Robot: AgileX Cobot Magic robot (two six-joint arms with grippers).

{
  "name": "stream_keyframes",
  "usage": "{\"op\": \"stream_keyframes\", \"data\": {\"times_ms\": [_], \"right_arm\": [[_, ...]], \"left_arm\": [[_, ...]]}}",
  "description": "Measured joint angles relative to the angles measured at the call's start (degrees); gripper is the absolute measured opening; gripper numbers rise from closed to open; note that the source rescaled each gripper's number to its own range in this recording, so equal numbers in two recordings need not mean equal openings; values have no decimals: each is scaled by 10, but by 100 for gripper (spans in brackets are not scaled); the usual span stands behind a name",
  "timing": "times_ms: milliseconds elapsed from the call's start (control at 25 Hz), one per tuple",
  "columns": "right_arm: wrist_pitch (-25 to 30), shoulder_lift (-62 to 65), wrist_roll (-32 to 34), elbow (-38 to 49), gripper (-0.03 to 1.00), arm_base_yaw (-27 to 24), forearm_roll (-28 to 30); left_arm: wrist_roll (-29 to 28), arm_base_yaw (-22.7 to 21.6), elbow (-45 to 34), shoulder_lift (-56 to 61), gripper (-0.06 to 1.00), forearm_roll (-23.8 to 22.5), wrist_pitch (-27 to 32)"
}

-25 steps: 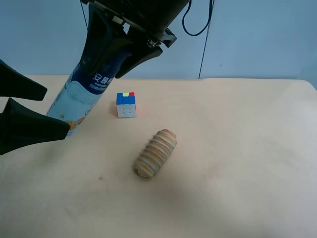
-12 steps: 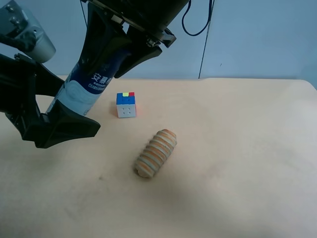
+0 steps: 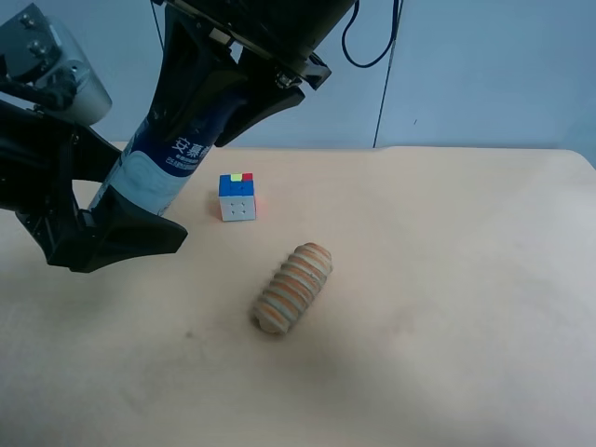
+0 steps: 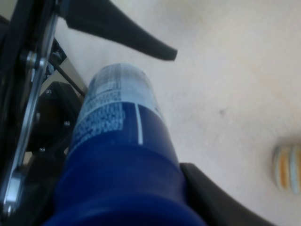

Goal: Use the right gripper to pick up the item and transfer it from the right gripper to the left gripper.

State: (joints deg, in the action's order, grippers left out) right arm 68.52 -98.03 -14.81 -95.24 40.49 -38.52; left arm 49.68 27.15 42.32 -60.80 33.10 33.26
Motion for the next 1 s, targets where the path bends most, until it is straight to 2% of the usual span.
{"op": "stream_keyframes", "data": {"times_ms": [40,80,120,160,280,640,680,800,880,1000], "right_arm": [[0,0,0,0,1,0,0],[0,0,0,0,1,0,0],[-1,0,1,0,1,0,-1],[-2,0,1,0,1,0,-2],[-2,0,1,0,1,0,-2],[-3,0,5,0,1,0,-2],[-5,0,5,0,14,0,-4],[-12,3,5,0,77,0,-7],[-13,4,5,0,92,0,-3],[-14,4,5,0,98,0,-3]], "left_arm": [[0,0,0,0,44,0,0],[6,0,0,0,21,0,0],[20,0,0,0,3,-3,0],[35,2,0,0,0,-4,2],[54,3,0,0,0,-3,3],[57,3,0,0,0,-3,3],[57,3,0,0,0,-3,4],[57,3,0,-2,0,-6,6],[57,3,0,-2,0,-6,6],[57,3,0,-2,0,-6,6]]}}
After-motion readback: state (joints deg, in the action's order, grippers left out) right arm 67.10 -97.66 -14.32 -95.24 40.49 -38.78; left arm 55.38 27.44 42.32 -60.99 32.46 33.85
